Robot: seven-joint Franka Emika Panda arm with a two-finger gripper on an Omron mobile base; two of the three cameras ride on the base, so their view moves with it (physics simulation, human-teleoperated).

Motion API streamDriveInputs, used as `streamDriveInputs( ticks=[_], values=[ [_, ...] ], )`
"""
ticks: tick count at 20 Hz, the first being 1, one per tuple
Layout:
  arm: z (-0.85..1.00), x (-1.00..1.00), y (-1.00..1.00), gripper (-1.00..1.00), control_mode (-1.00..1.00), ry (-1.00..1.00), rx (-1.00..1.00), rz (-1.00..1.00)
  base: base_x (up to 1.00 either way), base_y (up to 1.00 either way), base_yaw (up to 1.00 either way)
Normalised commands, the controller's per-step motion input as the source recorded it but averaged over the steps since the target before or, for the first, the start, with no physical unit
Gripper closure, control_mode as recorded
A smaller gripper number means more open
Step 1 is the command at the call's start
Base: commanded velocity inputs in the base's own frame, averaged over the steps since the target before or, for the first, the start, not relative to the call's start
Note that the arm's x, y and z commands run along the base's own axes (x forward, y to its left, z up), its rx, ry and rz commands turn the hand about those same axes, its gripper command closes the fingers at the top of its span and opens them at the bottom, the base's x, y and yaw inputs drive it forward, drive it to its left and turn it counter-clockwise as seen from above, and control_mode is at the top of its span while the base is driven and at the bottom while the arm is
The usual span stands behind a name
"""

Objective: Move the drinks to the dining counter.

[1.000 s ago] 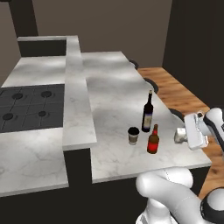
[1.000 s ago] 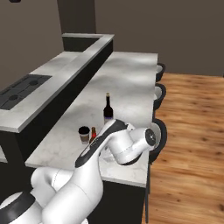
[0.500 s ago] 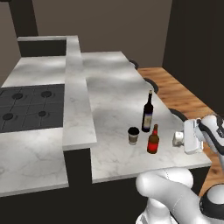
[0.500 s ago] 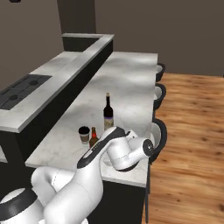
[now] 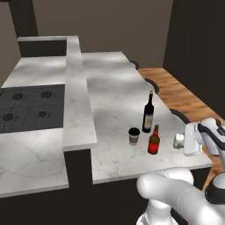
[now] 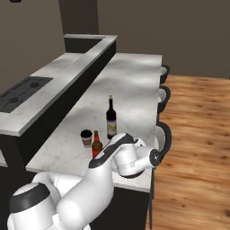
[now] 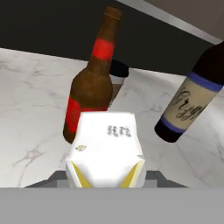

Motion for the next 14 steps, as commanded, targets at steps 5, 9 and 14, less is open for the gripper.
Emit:
streamDriveInputs(
  ticks=[5,9,14],
  values=[
    [-0.14,0.23,0.0,1.0,-1.0,0.03,0.0,-0.04,0.0,0.0,0.0],
    [-0.16,0.19,0.0,1.0,-1.0,0.04,0.0,-0.04,0.0,0.0,0.0],
    [-0.22,0.18,0.0,1.0,-1.0,0.01,0.0,-0.04,0.0,0.0,0.0]
  ],
)
